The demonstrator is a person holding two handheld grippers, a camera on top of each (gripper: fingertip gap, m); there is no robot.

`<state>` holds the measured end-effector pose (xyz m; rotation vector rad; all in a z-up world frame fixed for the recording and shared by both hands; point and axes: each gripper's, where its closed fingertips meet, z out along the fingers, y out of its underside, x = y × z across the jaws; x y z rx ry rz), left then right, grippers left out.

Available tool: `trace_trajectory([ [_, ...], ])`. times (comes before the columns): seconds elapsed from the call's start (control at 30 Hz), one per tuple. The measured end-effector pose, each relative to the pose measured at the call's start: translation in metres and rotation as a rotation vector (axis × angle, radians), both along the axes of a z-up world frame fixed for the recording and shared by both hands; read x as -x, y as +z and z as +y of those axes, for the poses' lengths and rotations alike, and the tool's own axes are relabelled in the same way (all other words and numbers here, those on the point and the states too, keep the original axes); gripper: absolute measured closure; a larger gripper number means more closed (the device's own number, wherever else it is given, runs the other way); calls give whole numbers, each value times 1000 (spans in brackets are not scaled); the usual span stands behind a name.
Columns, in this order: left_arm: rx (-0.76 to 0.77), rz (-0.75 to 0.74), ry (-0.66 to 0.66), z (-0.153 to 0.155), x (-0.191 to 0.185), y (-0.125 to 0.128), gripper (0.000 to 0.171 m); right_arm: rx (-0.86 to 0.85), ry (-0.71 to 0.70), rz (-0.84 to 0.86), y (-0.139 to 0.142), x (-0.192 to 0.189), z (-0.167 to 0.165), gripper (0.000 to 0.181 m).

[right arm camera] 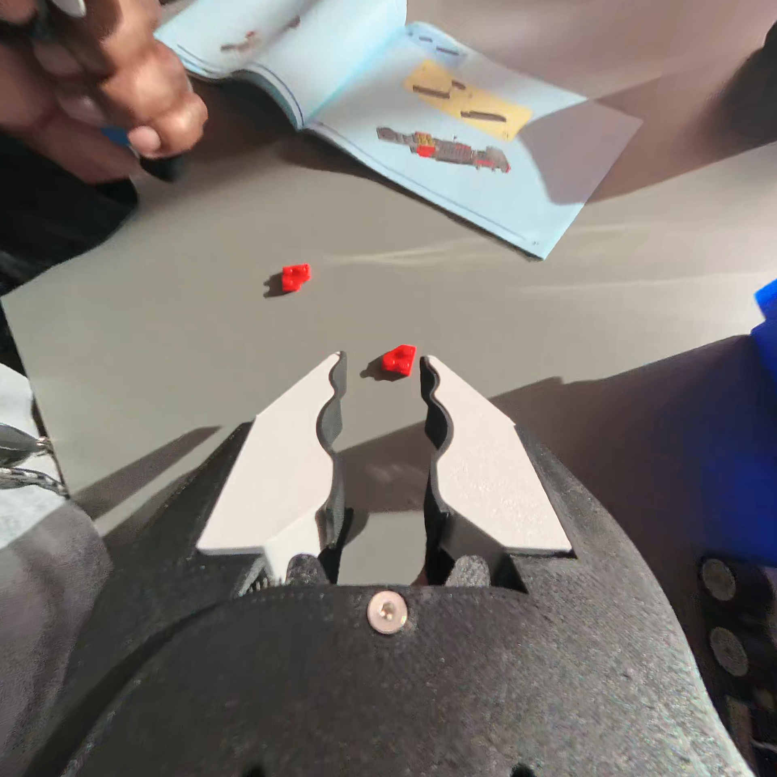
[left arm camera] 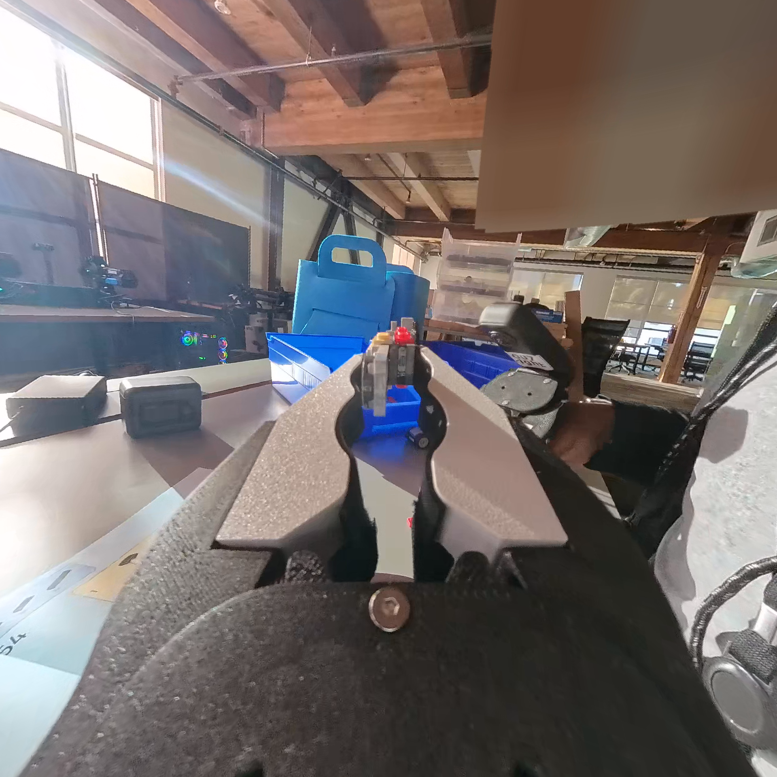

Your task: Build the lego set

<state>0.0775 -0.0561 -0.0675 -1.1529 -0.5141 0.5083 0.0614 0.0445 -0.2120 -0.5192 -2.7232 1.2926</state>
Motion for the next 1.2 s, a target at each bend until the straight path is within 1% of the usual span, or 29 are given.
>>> trace_trajectory([
  [0.13, 22, 8, -23, 6, -3, -1, 151, -121, -20, 73, -17, 5, 1, 146],
  [0.2, 34, 13, -25, 7, -4, -2, 151, -155, -7, 99, -22, 7, -1, 148],
  [0.27, 46, 18, -27, 9, -5, -3, 151, -155, 20, 109, -22, 6, -6, 155],
  [0.3, 51, 20, -32, 10, -5, -3, 151, -160, 33, 121, -22, 7, -7, 163],
  [0.43, 72, 23, -46, 14, -7, -5, 151, -178, 136, 156, -17, 9, -7, 163],
  [0.5, 83, 26, -47, 15, -7, -6, 151, -147, 205, 172, 0, 6, -6, 163],
  [0.57, 88, 31, -52, 16, -8, -6, 151, -107, 288, 191, 28, 1, -3, 163],
  [0.63, 94, 35, -56, 17, -9, -6, 152, -69, 375, 218, 63, -5, 1, 164],
  [0.7, 103, 40, -58, 19, -9, -7, 151, -8, 468, 252, 104, -13, -1, 164],
  [0.8, 119, 60, -64, 23, -12, -6, 151, 85, 616, 300, 160, -30, -21, 164],
  [0.87, 128, 75, -68, 25, -13, -5, 151, 113, 707, 312, 180, -40, -41, 164],
  [0.93, 137, 85, -71, 27, -15, -5, 151, 107, 792, 329, 186, -48, -61, 164],
  [1.03, 143, 92, -71, 27, -16, -5, 151, 28, 876, 368, 172, -50, -84, 163],
  [1.2, 153, 91, -78, 29, -18, -6, 151, -60, 937, 339, 153, -50, -96, 163],
])
